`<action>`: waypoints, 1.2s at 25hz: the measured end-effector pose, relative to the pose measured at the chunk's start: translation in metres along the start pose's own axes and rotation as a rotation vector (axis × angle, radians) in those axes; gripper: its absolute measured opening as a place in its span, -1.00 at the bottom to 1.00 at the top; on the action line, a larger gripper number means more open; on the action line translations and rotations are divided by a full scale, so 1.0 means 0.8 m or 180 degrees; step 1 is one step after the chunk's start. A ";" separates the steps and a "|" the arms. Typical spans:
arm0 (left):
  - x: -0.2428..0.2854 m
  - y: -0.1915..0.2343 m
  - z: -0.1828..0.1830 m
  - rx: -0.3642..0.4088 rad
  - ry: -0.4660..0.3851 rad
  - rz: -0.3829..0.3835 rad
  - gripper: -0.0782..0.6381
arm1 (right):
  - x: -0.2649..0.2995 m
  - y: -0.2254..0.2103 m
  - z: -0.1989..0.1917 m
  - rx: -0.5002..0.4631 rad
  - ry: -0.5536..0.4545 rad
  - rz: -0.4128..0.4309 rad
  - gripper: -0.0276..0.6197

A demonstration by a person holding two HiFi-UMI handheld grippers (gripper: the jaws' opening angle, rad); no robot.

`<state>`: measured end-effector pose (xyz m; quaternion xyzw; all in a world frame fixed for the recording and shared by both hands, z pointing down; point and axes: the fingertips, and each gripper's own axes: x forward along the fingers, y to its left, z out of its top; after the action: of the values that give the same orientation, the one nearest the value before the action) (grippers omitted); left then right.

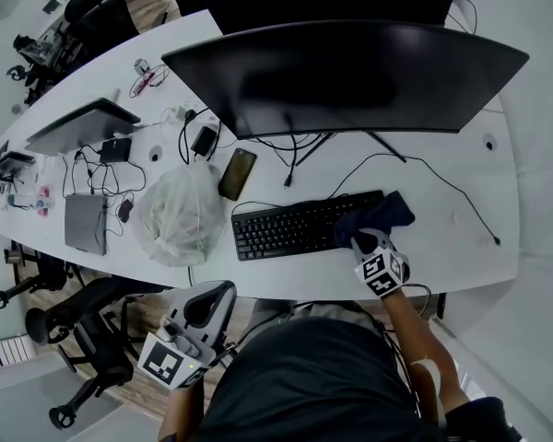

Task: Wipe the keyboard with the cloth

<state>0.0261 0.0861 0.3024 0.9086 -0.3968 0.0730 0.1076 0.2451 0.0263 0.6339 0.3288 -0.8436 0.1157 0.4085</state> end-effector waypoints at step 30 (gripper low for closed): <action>-0.016 0.010 -0.008 -0.0130 0.0060 0.0043 -0.77 | 0.056 -0.018 0.068 -0.0093 -0.0090 0.0054 -0.79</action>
<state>0.0112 0.0910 0.3071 0.9028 -0.4034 0.0741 0.1294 0.2009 -0.0301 0.6321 0.3172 -0.8536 0.1022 0.4004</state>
